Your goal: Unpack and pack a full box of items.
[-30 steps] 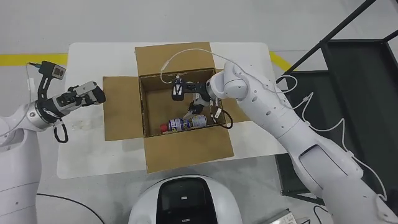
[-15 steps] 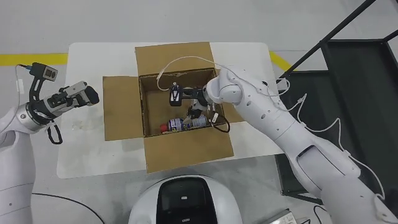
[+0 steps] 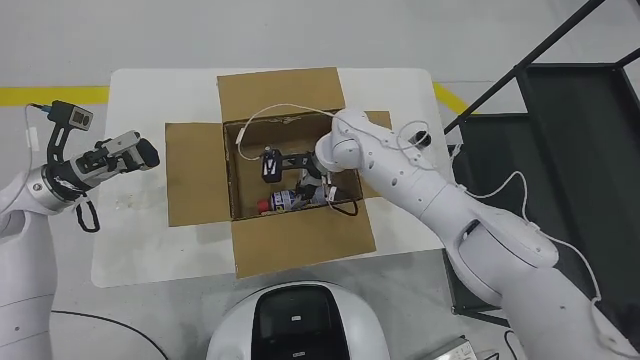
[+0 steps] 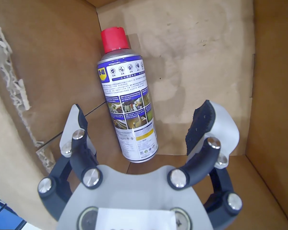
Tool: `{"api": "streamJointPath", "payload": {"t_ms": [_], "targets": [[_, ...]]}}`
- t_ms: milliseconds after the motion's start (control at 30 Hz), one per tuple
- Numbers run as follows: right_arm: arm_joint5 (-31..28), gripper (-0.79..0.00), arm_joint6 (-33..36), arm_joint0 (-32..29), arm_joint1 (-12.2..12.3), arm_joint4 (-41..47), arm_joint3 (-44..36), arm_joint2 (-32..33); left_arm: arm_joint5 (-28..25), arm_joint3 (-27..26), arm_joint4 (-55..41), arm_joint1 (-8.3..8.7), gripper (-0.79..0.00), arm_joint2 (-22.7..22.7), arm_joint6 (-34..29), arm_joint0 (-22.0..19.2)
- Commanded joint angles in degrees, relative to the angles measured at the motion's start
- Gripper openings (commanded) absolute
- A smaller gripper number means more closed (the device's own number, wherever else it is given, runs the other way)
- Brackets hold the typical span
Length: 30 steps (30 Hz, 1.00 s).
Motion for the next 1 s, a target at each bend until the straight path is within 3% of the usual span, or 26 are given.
{"api": "streamJointPath", "payload": {"t_ms": [0,633,767,867,967], "targets": [[0.36,0.0,-0.16,0.62,-0.87,-0.36,1.64,-1.14,0.0,0.0,0.0,0.0,0.0,0.0,0.0,0.0],[3.12,-0.009,-6.5,4.23,-9.44,-4.11,17.71,-8.15,0.0,0.0,0.0,0.0,0.0,0.0,0.0,0.0],[2.9,-0.566,-7.3,4.64,-10.86,-4.52,20.87,-8.79,0.0,0.0,0.0,0.0,0.0,0.0,0.0,0.0],[2.81,-0.785,-7.78,5.01,-11.88,-4.83,22.73,-9.17,0.0,0.0,0.0,0.0,0.0,0.0,0.0,0.0],[2.37,-0.785,-8.56,5.47,-12.75,-5.51,24.09,-9.52,0.0,0.0,0.0,0.0,0.0,0.0,0.0,0.0]]}}
